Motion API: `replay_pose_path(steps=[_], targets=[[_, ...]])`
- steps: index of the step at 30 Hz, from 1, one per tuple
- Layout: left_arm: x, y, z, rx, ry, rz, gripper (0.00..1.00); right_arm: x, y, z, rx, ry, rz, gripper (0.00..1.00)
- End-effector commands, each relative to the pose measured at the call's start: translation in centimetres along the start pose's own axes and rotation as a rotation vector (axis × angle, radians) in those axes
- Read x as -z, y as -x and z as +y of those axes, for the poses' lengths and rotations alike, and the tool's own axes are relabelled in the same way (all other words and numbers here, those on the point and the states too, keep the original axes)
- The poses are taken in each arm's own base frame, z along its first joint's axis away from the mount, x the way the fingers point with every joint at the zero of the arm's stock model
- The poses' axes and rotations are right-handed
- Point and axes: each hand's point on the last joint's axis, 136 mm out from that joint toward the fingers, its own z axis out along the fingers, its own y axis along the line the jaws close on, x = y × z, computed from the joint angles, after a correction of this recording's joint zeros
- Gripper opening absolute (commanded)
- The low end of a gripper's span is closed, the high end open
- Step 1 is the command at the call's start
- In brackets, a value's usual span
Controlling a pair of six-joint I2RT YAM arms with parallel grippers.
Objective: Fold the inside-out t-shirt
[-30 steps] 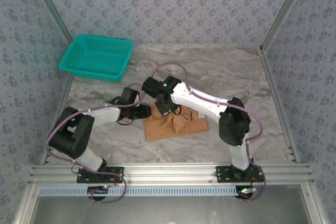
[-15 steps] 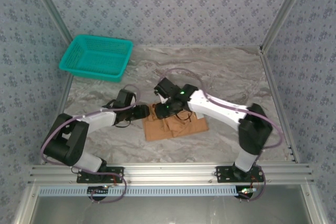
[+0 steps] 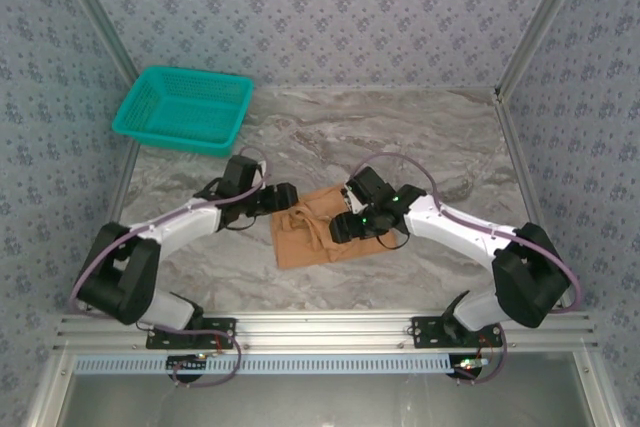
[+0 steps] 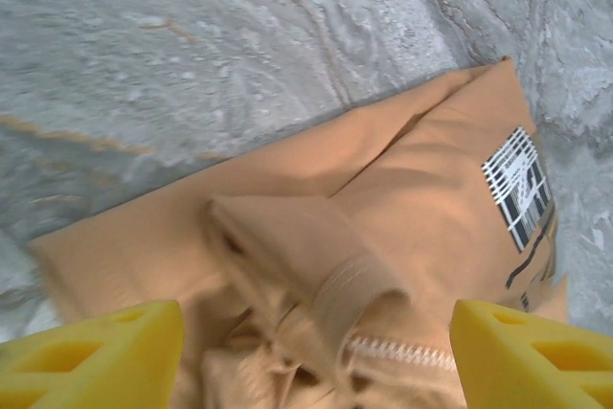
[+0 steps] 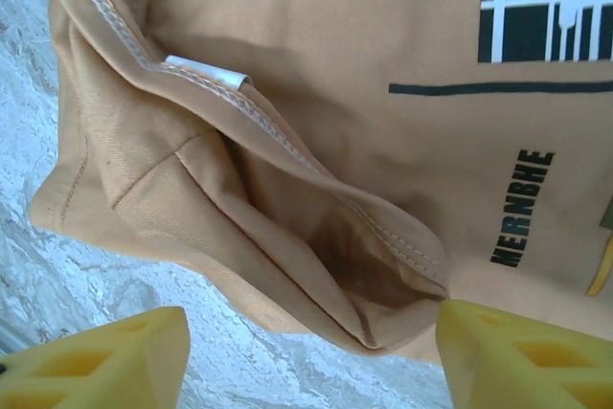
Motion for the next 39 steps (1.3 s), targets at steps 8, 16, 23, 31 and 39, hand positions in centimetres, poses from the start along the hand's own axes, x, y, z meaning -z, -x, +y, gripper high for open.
replay_pose_path(steps=[8,16,23,31,39], targets=[[-3.5,0.3,-2.2,0.005,-0.046,0.083,0.54,-1.7,-0.7,-0.8,-0.017,0.052,0.0,0.73],[-3.8,0.4,-1.1,0.003,-0.007,0.075,0.35,-2.9,-0.6,-0.7,-0.024,0.073,0.0,0.57],[-3.4,1.2,-0.4,-0.006,0.01,0.05,0.16,-2.3,0.8,0.3,0.0,0.089,-0.054,0.23],[-2.8,3.0,-0.4,-0.041,0.012,0.026,0.06,-0.4,1.7,4.0,0.102,0.147,-0.108,0.02],[-2.4,4.1,-0.2,-0.056,0.025,0.013,0.06,-0.2,1.3,8.2,0.201,0.232,-0.097,0.04]])
